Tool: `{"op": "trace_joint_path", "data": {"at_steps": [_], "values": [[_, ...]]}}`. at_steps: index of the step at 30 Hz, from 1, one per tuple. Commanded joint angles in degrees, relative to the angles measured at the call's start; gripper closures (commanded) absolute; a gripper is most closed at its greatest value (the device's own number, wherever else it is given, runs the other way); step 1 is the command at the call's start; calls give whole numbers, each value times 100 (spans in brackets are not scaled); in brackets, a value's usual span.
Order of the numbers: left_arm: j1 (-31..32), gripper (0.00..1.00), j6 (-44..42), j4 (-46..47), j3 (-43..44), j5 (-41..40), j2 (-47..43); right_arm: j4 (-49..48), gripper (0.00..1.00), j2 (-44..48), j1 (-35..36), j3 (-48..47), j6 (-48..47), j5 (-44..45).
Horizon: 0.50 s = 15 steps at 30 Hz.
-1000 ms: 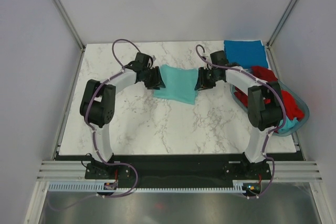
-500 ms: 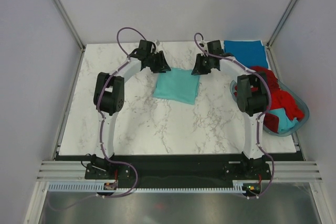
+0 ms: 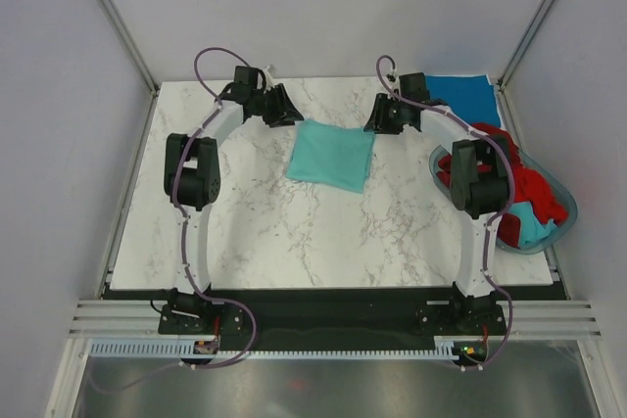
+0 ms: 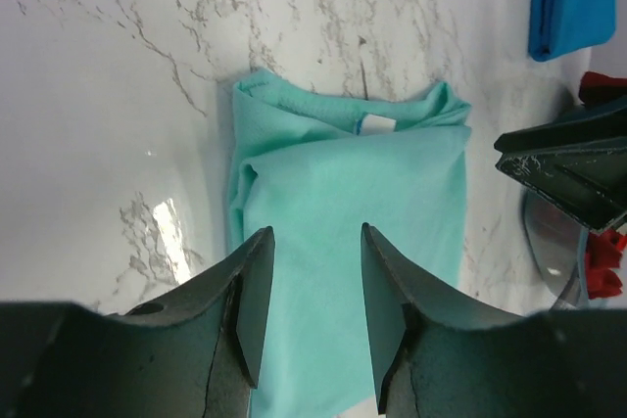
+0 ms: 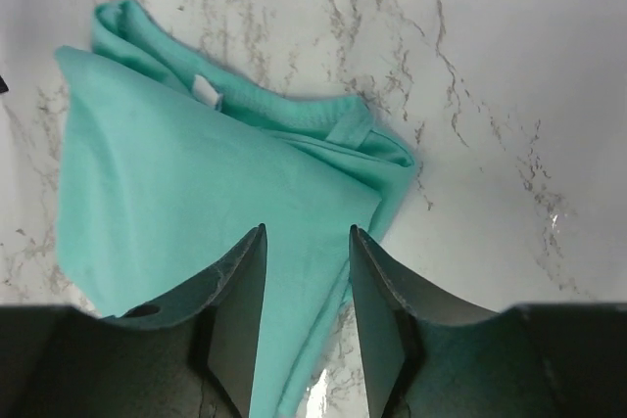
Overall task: Fold and stack the t-shirts
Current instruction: Fold the tshirt, then neatly place the folded tshirt to the corner
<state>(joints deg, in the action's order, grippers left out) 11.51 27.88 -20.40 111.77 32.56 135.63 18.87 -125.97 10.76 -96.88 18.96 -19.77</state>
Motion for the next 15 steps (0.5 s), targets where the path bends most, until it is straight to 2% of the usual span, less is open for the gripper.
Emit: {"op": "trace_joint_path", "data": {"at_steps": [1, 5, 6, 7, 9, 15], "values": [[-105, 51, 121, 54, -390, 532, -1090, -147, 52, 670, 22, 37, -59, -185], [132, 54, -160, 124, -1655, 542, -2064, -103, 48, 723, 22, 301, -103, -185], [185, 55, -116, 264, -2267, 515, -2206, -86, 47, 697, 13, 301, -121, -116], [237, 55, -81, 448, -2569, 602, -2382, -59, 38, 627, 13, 275, -164, -71], [474, 56, 24, 975, -3245, 620, -2698, 20, 35, 574, -4, 179, -357, 25], [1265, 57, 182, 1389, -3478, 532, -2446, 125, 34, 91, -136, -269, -551, -290]]}}
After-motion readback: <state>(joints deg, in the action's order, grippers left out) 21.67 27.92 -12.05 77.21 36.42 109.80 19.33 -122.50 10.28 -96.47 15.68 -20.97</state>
